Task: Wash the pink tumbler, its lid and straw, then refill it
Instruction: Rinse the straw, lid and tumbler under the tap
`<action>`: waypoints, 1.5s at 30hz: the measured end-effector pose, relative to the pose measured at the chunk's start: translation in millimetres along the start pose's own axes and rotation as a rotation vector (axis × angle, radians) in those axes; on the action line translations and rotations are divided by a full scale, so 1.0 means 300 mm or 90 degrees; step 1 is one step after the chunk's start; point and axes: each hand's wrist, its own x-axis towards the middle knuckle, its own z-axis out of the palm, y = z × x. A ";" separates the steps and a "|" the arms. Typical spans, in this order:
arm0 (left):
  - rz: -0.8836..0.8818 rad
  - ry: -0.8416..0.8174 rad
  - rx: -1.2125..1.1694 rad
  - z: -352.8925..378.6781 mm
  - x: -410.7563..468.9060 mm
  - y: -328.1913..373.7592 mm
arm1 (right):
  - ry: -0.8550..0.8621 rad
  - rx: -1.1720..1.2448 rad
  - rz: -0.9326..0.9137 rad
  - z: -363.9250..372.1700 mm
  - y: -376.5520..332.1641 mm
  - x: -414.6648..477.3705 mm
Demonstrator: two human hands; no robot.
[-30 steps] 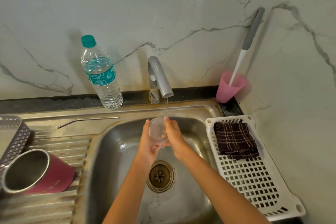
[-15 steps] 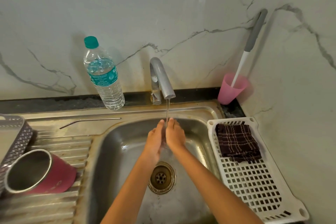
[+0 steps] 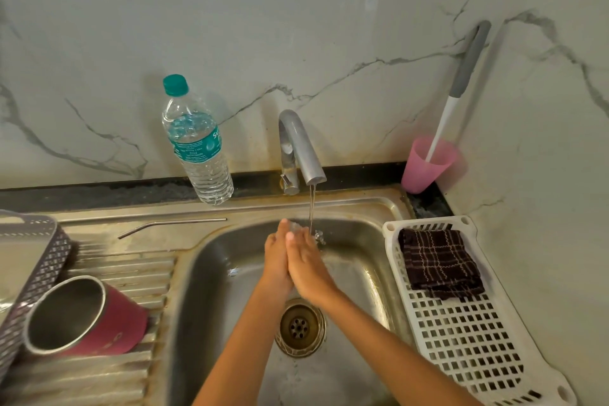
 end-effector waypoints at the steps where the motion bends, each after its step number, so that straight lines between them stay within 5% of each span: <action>1: -0.008 -0.003 -0.004 -0.007 -0.002 0.000 | -0.012 -0.024 -0.006 0.009 0.018 -0.010; 6: -0.009 -0.104 0.080 0.005 -0.049 -0.007 | 0.030 0.016 0.148 -0.063 0.015 0.046; 11: -0.034 -0.072 0.052 0.007 -0.043 0.003 | -0.040 -0.080 -0.039 -0.015 0.006 -0.054; 15: -0.030 -0.080 0.068 0.004 -0.039 -0.016 | 0.078 -0.028 0.043 -0.054 0.041 0.034; 19: -0.044 -0.024 0.054 0.007 -0.028 -0.016 | 0.077 -0.023 0.105 -0.086 0.011 0.087; 24: -0.057 0.030 -0.032 -0.002 -0.023 0.004 | -0.031 0.505 0.331 -0.104 0.007 0.098; 26: -0.040 0.059 -0.066 -0.013 -0.010 -0.001 | -0.021 0.578 0.357 -0.073 0.024 0.096; 30: -0.047 0.022 0.048 -0.025 -0.020 -0.025 | 0.098 0.265 0.244 -0.088 0.017 0.083; 33: -0.036 -0.022 0.146 -0.029 -0.033 -0.011 | -0.011 0.032 0.125 -0.150 -0.026 0.080; 35: -0.013 -0.021 0.136 -0.016 -0.039 0.007 | -0.051 0.023 0.148 -0.166 -0.052 0.081; 40: -0.034 0.057 -0.004 0.012 -0.039 0.012 | 0.051 0.425 0.346 -0.113 -0.059 0.072; 45: 0.019 0.007 0.187 -0.016 -0.038 0.013 | -0.001 0.014 0.141 -0.150 -0.072 0.083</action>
